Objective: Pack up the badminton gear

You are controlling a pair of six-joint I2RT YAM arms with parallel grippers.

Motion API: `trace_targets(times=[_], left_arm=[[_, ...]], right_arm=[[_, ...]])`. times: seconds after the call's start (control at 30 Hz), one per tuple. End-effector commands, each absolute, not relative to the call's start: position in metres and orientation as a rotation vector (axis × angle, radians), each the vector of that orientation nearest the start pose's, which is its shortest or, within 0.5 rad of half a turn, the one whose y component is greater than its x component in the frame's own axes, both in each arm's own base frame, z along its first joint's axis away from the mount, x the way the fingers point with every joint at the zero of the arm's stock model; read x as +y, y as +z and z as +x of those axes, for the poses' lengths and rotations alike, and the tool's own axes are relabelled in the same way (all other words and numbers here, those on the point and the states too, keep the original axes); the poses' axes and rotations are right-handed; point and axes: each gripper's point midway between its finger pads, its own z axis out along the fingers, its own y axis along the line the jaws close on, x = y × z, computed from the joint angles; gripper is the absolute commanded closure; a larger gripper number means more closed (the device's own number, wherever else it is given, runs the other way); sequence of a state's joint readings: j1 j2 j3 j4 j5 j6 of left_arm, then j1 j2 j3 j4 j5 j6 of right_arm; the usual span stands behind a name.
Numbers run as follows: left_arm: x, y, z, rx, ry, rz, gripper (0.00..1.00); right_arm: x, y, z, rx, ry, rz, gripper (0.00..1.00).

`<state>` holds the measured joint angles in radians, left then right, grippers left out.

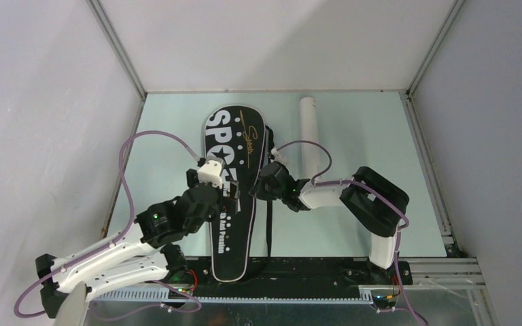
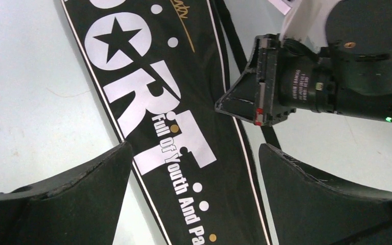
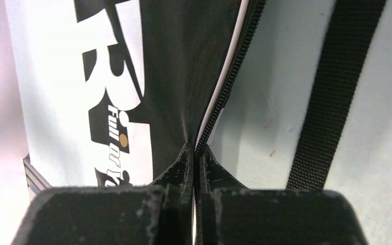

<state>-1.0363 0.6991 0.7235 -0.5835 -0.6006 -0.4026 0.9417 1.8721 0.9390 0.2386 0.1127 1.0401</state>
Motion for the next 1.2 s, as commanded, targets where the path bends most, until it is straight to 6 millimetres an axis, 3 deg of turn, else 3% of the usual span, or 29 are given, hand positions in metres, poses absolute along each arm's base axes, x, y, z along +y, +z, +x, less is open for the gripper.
trace_targets(times=[0.0,0.2,0.47,0.53,0.67,0.8,0.9,1.07,1.17], left_arm=[[-0.147,0.216,0.211,1.976,-0.202,0.114,0.00],[-0.119,0.221,0.232,2.036,-0.169,-0.116,0.00],[-0.071,0.243,0.255,1.949,-0.222,-0.459,0.00],[-0.060,0.249,0.258,1.928,-0.210,-0.517,0.00],[-0.039,0.265,0.267,1.864,-0.193,-0.644,0.00],[-0.008,0.282,0.281,1.802,-0.180,-0.842,0.00],[0.004,0.303,0.290,1.762,-0.238,-0.944,0.00],[0.035,0.314,0.307,1.718,-0.245,-1.065,0.00],[0.037,0.310,0.322,1.714,-0.318,-1.049,0.00]], right_arm=[[0.416,0.076,0.273,2.255,1.080,0.009,1.00],[0.410,0.126,0.279,2.118,1.110,-0.164,1.00],[0.395,0.184,0.289,2.000,0.934,-0.435,1.00],[0.394,0.209,0.294,1.949,0.877,-0.491,1.00],[0.374,0.231,0.297,1.905,0.655,-0.621,1.00],[0.369,0.256,0.291,1.797,0.492,-0.730,1.00],[0.372,0.257,0.279,1.743,0.373,-0.822,1.00],[0.390,0.211,0.242,1.717,0.164,-1.036,1.00],[0.390,0.183,0.228,1.729,0.098,-1.069,1.00]])
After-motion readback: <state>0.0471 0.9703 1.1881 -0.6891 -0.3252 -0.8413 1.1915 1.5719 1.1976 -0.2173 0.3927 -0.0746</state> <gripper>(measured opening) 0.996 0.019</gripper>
